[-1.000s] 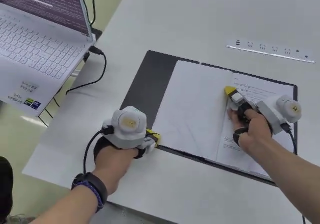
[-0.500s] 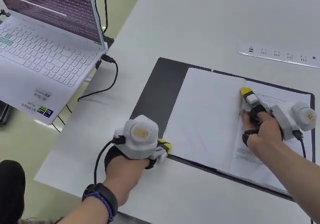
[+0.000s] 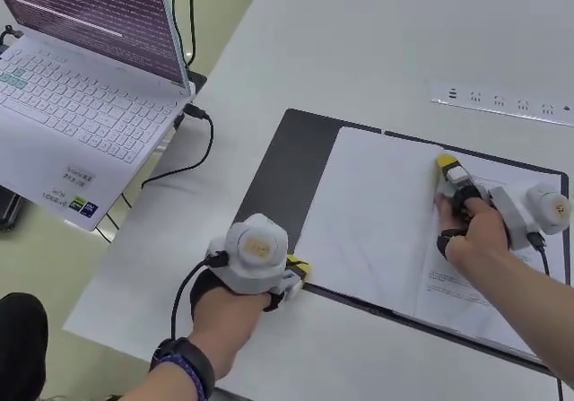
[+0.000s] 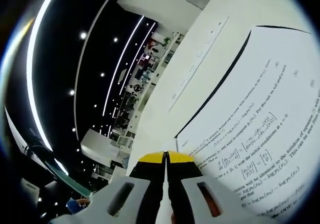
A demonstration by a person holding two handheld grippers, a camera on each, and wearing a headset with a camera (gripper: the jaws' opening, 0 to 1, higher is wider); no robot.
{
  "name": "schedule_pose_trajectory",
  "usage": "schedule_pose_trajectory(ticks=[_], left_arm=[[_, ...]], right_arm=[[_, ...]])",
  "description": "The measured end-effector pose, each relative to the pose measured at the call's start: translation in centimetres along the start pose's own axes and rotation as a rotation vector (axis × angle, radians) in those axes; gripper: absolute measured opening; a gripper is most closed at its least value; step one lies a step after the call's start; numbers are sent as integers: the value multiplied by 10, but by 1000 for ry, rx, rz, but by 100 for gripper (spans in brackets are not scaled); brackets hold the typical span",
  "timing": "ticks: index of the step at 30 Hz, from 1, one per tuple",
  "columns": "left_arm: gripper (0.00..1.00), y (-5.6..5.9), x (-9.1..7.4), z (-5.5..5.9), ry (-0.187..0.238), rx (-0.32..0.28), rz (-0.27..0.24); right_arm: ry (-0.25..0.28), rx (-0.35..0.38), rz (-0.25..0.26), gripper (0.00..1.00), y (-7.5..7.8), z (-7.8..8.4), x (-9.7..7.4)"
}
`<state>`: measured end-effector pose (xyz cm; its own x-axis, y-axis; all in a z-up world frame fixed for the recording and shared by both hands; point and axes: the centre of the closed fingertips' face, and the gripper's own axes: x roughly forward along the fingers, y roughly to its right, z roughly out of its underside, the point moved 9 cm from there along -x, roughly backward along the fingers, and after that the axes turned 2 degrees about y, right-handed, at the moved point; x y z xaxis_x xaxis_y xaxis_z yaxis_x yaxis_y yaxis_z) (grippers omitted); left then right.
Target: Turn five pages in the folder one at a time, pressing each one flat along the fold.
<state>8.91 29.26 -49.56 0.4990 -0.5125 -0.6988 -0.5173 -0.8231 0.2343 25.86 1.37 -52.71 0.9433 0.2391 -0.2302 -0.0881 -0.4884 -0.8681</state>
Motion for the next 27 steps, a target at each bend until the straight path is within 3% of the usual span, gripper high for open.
schedule_pose_trajectory(ticks=[4,12,13,14,19,26,27], left_arm=[[0,3,0,0,-1,15,-22],[0,6,0,0,-6,40,-59],[0,6,0,0,-5,39,-61],[0,6,0,0,-5,37,-62],[0,6,-1,0,-4,27,-59],[0,8,-1,1,-1,27,-78],[0,8,-1,1,0,25,-78]], right_arm=[[-39,-50,-32,0,0,5,-6],[-112,-66,-82,0,8,11,-16],[-115,-72,-87,0,-8,21,-33],[-120,-76,-92,0,-13,25,-41],[-131,-72,-103,0,-31,36,-67],[-161,-85,-131,0,-34,46,-88],[-165,-85,-135,0,-27,44,-85]])
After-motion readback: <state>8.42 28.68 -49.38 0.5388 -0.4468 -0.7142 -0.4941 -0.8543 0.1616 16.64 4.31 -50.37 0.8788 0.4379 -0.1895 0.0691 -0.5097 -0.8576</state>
